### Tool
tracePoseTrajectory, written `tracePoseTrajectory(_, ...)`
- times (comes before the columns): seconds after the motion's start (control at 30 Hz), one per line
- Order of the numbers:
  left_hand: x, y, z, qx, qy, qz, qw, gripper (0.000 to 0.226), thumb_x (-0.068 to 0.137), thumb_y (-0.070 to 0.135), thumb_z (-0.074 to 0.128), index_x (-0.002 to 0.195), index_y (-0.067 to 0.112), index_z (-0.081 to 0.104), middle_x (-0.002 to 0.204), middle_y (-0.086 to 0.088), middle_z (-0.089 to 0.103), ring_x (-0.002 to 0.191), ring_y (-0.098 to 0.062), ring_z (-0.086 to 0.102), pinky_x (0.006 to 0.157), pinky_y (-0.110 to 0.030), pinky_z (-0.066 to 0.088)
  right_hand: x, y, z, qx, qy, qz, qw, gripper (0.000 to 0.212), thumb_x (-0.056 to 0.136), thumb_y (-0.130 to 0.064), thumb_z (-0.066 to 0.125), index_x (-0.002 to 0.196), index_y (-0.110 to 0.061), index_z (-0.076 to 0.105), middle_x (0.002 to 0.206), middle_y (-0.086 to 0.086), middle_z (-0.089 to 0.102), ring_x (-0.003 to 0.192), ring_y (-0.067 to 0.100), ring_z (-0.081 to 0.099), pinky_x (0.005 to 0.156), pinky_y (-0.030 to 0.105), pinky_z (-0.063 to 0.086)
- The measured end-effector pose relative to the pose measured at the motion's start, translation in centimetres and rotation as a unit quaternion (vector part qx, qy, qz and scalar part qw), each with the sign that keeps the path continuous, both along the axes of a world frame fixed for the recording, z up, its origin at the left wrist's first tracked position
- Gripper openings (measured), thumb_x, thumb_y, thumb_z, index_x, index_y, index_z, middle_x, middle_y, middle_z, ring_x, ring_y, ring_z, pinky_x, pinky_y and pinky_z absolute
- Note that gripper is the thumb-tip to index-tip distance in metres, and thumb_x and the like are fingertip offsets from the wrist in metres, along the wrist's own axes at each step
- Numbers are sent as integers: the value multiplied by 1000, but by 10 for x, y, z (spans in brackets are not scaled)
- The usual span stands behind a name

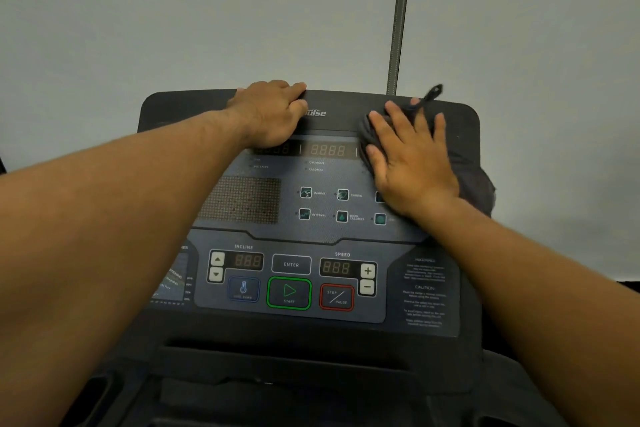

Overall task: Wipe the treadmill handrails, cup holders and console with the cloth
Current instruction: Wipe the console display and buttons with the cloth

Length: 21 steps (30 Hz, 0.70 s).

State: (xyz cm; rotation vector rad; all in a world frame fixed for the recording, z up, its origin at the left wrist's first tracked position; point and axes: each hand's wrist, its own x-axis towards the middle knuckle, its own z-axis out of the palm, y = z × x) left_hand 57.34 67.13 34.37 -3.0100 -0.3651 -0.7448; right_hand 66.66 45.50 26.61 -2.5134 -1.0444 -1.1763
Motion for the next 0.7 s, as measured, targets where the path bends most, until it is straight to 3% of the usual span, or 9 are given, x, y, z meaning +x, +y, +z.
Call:
tracePoseTrajectory(0.1, 2, 2, -2, 3, -6, -1, 1000, 54, 101, 42, 23, 151, 22, 27, 149, -5, 41, 136, -30, 36, 112, -54, 26, -12, 27, -2, 2, -3, -6, 1000, 56, 101, -42, 23, 152, -19, 22, 160, 8, 17, 146, 36, 10, 117, 53, 2)
tracePoseTrajectory(0.23, 2, 5, -2, -1, -8, -9, 1000, 55, 100, 43, 23, 151, 23, 27, 151, -4, 39, 138, -29, 34, 113, -54, 25, -31, 32, -22, -83, -36, 68, 994, 55, 98, -40, 27, 145, -14, 38, 153, 12, 35, 138, 40, 31, 114, 54, 17)
tracePoseTrajectory(0.37, -3, 7, -2, -3, -9, -16, 1000, 54, 100, 41, 20, 152, 24, 26, 152, -2, 38, 139, -28, 33, 114, -54, 21, -25, -2, -36, -161, -66, 115, 978, 53, 98, -39, 31, 143, -15, 43, 151, 11, 39, 137, 39, 35, 112, 59, 19)
tracePoseTrajectory(0.57, -3, 9, -4, 23, -3, -26, 999, 53, 101, 40, 19, 151, 23, 26, 149, -2, 40, 134, -29, 37, 113, -55, 21, -11, 13, -6, -30, 9, 25, 999, 57, 97, -43, 23, 149, -20, 32, 158, 6, 24, 143, 36, 21, 116, 55, 4)
tracePoseTrajectory(0.7, 1, 7, -7, 23, -14, -21, 999, 52, 100, 38, 21, 149, 23, 28, 148, -3, 41, 134, -31, 37, 112, -59, 20, -28, 59, -1, 17, 9, 17, 1000, 56, 98, -41, 25, 149, -19, 31, 158, 6, 24, 143, 37, 19, 118, 55, 5)
